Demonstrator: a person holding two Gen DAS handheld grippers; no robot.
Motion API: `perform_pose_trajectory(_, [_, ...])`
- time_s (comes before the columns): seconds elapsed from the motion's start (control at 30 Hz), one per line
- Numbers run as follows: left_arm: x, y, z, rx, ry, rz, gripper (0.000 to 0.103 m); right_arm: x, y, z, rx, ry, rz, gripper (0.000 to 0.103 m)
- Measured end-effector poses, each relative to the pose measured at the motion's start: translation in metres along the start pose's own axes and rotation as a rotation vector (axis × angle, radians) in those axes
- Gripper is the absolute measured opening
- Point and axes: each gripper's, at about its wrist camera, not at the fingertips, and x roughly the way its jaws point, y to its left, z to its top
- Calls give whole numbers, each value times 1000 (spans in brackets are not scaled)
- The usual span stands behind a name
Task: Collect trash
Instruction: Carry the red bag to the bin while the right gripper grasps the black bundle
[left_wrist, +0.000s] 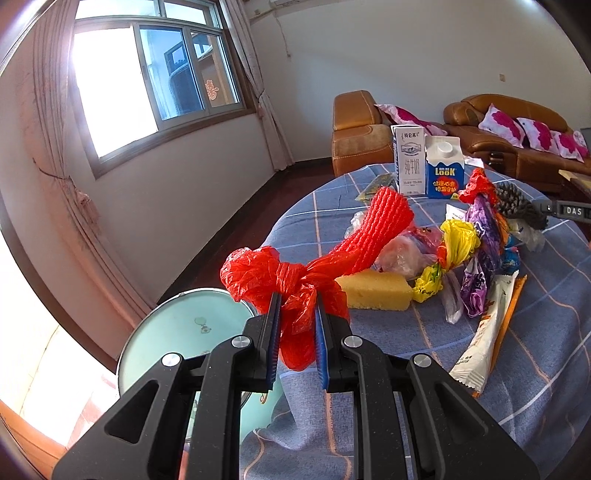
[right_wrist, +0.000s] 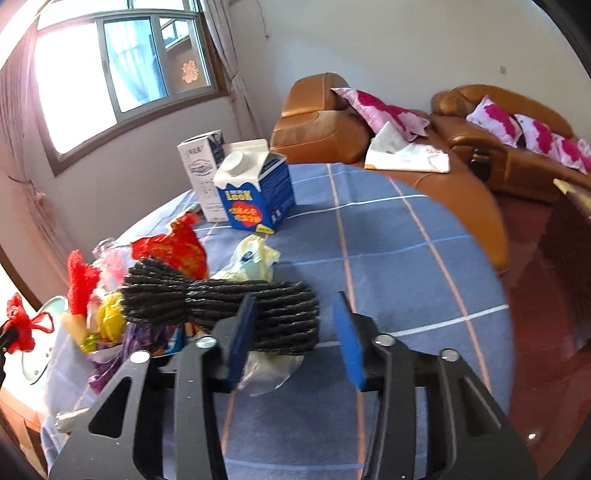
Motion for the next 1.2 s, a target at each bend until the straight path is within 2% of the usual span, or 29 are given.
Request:
perform_pose_trajectory(0.13, [-1, 0, 0, 1, 1, -5, 16, -2, 10, -6, -19, 7, 21, 26])
perform_pose_trajectory(0.2, [-2, 1, -1, -1, -1, -4, 16, -4, 13, -7, -25, 1, 24, 12])
perform_pose_trajectory(0.37, [-9, 8, 1, -11, -13, 4, 16, -19, 15, -3, -36, -43, 10, 1])
perform_pose_trajectory(0.57, [-14, 15, 1, -25, -19, 9, 16, -35, 16, 6, -43, -75, 3, 1])
perform_pose_trajectory(0.6, [-14, 15, 0, -24, -18, 9, 16, -33, 14, 7, -40, -73, -8, 3])
perform_pose_trajectory(0.63, [-13, 16, 0, -24, -16, 10, 16, -31, 11, 7, -32, -68, -10, 11])
perform_pose_trajectory(0.67, [-12, 17, -1, -25, -13, 13, 16, -29, 7, 7, -18, -62, -8, 46])
perform_pose_trajectory(0.7, [-10, 18, -3, -26, -8, 13, 16, -26, 2, 6, 2, -64, -7, 63])
perform_pose_trajectory(0.73, [-9, 18, -4, -26, -4, 14, 16, -22, 0, 5, 8, -56, -8, 62])
perform_pose_trajectory(0.77, [-7, 18, -5, -27, 3, 15, 16, -16, -1, 4, 11, -24, 13, 56])
perform_pose_trajectory(0.8, [-5, 19, -6, -28, 8, 15, 16, -10, -1, 2, 10, 8, 36, 42])
perform_pose_trajectory(0.83, [-4, 19, -6, -29, 11, 14, 16, -6, 1, -1, 8, 28, 55, 36])
perform_pose_trajectory(0.9, [-5, 19, -6, -28, 9, 15, 16, -6, 7, -4, -21, 26, 56, 14])
perform_pose_trajectory(1.2, [-18, 32, -1, -36, -9, 52, 16, -52, 32, 7, -71, -104, 65, 10])
